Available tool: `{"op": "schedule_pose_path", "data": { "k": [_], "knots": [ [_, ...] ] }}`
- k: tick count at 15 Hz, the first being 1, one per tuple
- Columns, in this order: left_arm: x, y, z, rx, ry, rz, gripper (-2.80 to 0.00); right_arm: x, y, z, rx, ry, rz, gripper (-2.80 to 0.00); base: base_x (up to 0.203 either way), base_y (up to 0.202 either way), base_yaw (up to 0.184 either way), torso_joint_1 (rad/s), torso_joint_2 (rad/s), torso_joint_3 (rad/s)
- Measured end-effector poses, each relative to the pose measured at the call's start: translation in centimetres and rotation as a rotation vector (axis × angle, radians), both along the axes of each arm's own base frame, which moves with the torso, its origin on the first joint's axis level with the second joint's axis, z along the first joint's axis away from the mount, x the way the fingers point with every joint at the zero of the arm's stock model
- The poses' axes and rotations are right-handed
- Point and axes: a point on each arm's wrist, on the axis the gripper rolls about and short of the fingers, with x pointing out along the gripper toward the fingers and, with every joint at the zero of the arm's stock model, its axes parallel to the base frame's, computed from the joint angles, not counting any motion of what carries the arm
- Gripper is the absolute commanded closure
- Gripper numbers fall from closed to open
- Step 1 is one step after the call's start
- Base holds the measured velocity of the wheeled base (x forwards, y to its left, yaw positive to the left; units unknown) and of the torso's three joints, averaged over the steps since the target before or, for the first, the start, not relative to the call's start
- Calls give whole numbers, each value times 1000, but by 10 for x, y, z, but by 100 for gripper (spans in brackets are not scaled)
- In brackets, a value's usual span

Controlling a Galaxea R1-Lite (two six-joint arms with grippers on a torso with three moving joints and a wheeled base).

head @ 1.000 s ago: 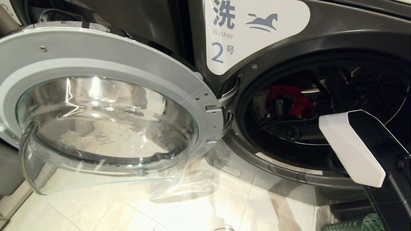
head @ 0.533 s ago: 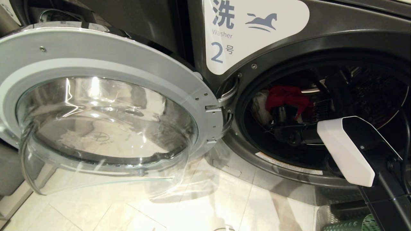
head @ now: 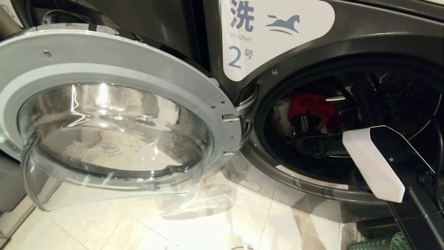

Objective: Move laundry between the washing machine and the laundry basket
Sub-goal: Pick a cloth and place it into the basket

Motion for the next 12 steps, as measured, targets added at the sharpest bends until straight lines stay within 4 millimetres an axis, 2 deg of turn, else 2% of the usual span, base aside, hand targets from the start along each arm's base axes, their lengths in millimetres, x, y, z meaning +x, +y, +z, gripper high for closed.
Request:
{"op": "schedule_pose_path", "data": {
  "k": [5, 12],
  "knots": [
    [0, 0, 0, 0, 0, 0, 0, -1, 0, 11, 36, -47, -13, 0, 0, 0, 0, 0, 0, 0],
    [0, 0, 0, 0, 0, -1, 0, -4, -2, 48, 96, -178, -41, 0, 0, 0, 0, 0, 0, 0]
  ]
}}
